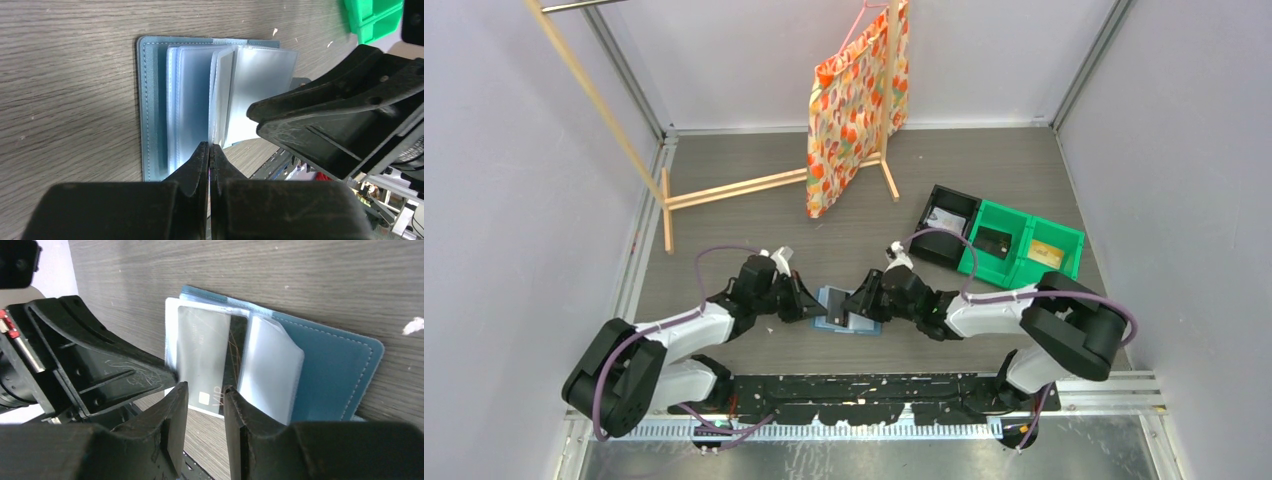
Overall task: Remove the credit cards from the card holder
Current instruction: Remove the credit card from the card holder.
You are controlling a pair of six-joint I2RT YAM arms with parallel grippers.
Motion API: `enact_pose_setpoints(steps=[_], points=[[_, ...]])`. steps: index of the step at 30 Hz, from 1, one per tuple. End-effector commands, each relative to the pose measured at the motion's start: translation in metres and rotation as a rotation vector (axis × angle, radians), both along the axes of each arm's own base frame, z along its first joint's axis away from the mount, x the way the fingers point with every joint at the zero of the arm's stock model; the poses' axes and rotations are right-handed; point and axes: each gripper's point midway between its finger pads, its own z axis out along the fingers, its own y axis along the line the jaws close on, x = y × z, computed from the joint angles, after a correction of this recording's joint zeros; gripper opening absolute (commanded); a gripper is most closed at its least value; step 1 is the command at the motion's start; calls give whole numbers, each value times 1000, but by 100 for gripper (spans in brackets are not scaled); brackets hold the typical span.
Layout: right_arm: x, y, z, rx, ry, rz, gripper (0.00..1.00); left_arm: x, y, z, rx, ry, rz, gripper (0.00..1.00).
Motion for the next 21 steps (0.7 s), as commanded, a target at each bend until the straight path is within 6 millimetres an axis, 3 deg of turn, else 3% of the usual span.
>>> enact_pose_setpoints(steps=[1,4,12,21], points=[[-2,12,6,130,25,22,39,3,3,1,23,-26,0,1],[-2,10,-1,124,39,18,44,2,5,-7,42,-7,4,0],[0,-5,-6,97,51,-34,54,5,-7,-6,-33,5,-8,1],[-3,0,-14,171,101,-38,54,7,-14,-9,-63,26,-17,1]])
